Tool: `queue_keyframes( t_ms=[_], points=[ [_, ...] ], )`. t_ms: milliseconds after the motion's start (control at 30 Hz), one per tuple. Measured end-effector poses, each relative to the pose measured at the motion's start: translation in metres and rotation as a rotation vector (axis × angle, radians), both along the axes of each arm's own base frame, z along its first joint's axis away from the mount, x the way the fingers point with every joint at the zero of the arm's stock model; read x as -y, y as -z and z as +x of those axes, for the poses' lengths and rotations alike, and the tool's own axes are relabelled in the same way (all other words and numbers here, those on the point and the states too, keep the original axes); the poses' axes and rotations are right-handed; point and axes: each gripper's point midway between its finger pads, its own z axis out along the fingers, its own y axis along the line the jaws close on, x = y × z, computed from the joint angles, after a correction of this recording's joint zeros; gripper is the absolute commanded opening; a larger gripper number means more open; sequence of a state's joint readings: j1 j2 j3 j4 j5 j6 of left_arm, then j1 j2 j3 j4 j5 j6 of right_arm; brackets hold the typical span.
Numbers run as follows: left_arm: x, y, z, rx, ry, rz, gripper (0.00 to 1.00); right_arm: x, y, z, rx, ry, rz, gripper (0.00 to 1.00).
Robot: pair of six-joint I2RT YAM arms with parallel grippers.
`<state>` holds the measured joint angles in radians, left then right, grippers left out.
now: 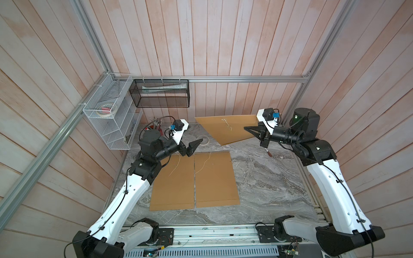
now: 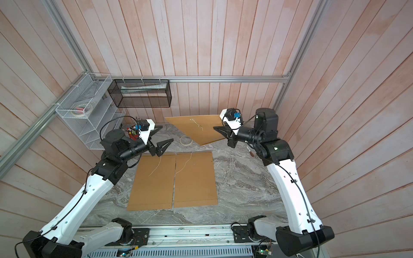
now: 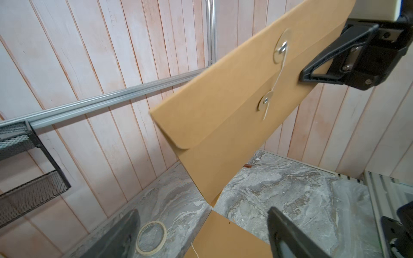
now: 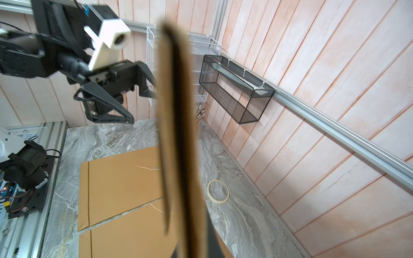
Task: Open the file bag
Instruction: Pick up the file bag from the center of the board.
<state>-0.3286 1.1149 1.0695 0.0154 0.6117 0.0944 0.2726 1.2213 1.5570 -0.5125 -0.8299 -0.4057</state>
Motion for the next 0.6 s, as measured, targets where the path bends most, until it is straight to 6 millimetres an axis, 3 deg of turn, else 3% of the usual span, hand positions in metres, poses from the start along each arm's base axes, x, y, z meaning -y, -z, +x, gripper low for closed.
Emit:
queue_keyframes(
  t_ms=[167, 600],
  points=[
    [0.002, 0.004, 0.006, -0.046, 0.091, -0.13, 0.91, -0.001, -0.013, -0.013, 0.012, -0.062, 0.05, 0.0],
    [0.02, -0.024, -0.009, 0.007, 0.331, -0.244, 0.84, -0.009, -0.018, -0.028, -0.005, -0.181, 0.114, 0.0]
  ],
)
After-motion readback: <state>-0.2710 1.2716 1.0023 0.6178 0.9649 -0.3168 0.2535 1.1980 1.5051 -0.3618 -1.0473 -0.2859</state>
